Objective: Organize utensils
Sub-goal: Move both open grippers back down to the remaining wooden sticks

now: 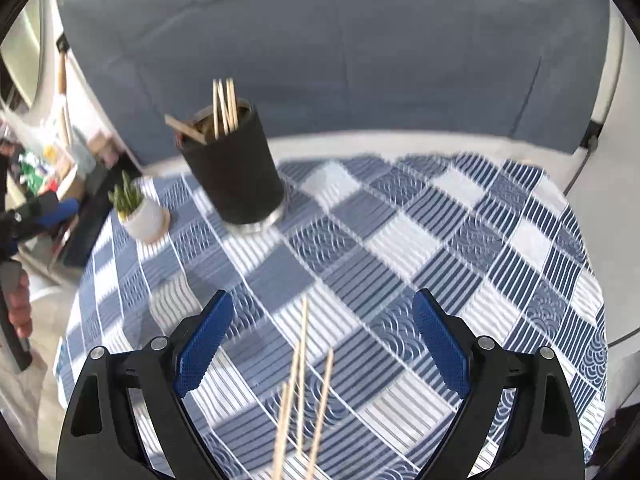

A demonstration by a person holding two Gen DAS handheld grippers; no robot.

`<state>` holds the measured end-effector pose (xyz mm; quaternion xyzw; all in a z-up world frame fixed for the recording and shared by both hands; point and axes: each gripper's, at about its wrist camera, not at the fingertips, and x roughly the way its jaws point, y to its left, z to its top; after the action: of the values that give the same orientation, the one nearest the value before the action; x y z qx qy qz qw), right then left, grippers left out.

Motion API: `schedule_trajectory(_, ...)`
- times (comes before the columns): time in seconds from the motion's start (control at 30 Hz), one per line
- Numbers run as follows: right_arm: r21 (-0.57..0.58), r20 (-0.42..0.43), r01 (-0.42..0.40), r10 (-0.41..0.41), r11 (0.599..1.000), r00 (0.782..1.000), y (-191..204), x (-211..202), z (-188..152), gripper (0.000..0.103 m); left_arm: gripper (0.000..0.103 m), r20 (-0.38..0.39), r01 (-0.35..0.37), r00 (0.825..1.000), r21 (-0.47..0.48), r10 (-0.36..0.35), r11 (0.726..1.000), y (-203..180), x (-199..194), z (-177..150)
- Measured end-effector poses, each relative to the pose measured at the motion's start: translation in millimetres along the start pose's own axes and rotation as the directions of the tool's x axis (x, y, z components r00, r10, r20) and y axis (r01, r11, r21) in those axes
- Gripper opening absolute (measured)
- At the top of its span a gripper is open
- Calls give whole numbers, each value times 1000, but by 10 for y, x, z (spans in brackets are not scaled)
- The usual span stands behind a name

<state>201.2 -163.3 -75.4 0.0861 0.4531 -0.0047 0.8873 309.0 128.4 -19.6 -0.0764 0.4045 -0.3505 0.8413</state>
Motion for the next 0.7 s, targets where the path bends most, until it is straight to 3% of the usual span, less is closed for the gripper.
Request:
schedule_trajectory(0.37, -130, -182, -78, 54, 988, 982, -194, 514, -485, 87, 97, -60, -131, 990, -68, 127, 989, -416, 296, -718)
schedule_trajectory(0.7, -206, -263, -123, 66, 971, 963, -196, 823, -732, 87, 97, -116, -229, 970, -121, 215, 966, -612, 448, -1385)
